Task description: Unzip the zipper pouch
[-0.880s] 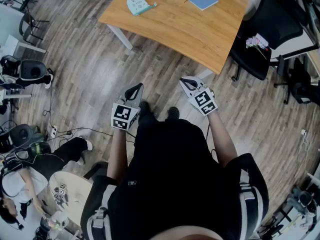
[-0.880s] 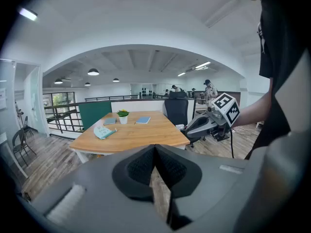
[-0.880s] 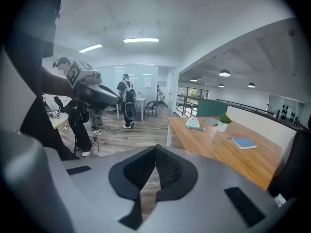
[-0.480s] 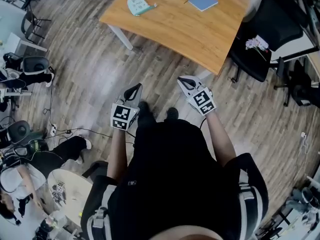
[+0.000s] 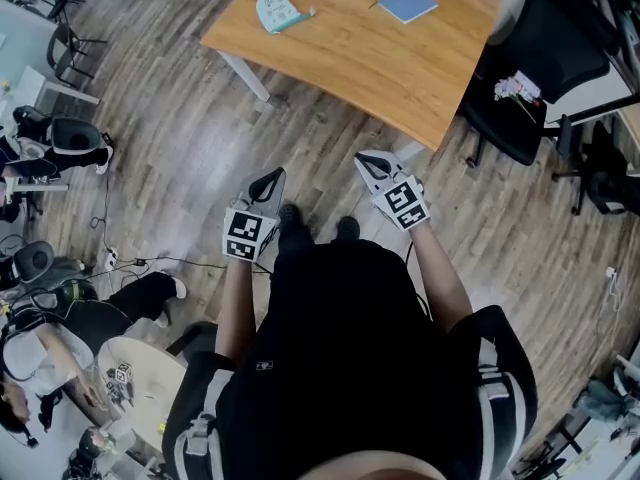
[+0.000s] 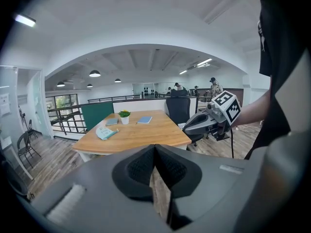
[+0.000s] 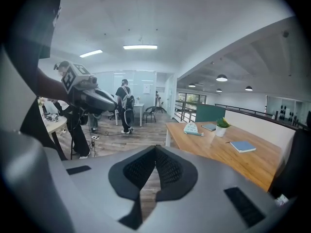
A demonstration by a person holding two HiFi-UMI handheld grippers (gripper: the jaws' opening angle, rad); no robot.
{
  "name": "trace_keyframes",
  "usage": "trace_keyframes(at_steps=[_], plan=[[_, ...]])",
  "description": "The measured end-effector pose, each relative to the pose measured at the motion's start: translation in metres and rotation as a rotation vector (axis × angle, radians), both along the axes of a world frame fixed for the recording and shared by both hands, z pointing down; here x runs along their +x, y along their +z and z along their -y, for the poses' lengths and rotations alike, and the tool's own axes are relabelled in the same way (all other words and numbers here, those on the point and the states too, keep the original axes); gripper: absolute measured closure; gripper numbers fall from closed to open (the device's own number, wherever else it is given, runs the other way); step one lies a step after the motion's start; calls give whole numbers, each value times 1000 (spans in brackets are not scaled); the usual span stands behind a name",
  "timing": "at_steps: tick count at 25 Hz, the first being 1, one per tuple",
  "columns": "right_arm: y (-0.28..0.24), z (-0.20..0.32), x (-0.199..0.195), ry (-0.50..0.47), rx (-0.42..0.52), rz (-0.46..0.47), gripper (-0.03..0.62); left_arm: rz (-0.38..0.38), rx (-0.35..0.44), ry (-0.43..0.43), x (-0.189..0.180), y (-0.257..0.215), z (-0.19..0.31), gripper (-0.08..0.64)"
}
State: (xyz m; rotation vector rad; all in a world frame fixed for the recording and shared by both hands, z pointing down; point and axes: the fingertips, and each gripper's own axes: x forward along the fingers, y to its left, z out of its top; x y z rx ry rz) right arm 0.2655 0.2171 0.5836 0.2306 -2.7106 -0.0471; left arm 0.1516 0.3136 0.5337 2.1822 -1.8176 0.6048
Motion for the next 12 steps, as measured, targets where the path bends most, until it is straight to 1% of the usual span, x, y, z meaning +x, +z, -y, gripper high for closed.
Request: trace_keyframes(at_steps=[3, 7, 10, 12], plan=[[-1, 5, 1, 4, 12, 0, 576, -10, 21, -5, 0, -5, 3, 558], [-3, 10, 2, 1, 12, 9, 553, -5, 34, -14, 0, -9, 8, 554], [-3, 10, 1, 5, 12, 17, 515, -1, 39, -14, 0, -10, 8, 530], [-5, 10, 1, 8, 11, 26, 480, -1, 45, -12, -1, -11, 8, 503]])
